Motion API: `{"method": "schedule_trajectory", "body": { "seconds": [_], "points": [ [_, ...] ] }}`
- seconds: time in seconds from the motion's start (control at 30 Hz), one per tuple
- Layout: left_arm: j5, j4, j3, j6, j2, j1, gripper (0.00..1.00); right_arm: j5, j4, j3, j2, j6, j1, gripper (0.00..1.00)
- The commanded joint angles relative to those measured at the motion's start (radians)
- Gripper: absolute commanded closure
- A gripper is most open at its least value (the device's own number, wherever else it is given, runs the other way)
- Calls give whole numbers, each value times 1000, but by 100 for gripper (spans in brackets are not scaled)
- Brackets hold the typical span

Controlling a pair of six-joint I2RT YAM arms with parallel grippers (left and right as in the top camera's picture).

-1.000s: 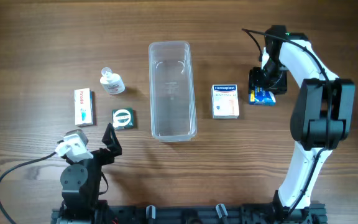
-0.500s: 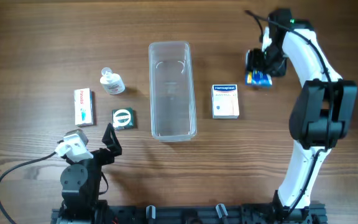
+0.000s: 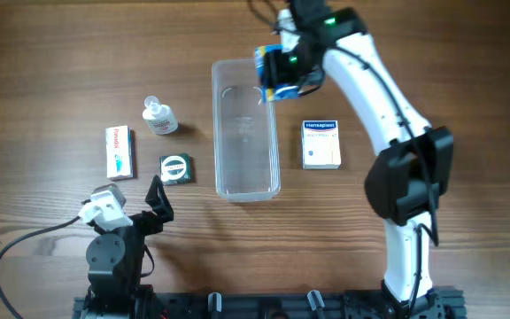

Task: Pack container
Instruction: 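Carry the VapoDrops box left over the clear container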

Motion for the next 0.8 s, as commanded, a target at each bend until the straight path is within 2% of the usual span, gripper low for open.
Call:
{"method": "schedule_trajectory", "body": {
  "seconds": [0.0,0.2,0.4,0.77],
  "points": [
    [2,4,-4,19,-6,4,0,-105,26,24,10,109,64,38],
    [2,4,-4,19,-6,4,0,-100,63,24,10,219,146,38],
    [2,4,-4,19,-6,4,0,69,65,24,15,323,183,41],
    [2,4,-4,19,-6,4,0,83,53,24,128,347,183,40]
  ]
}}
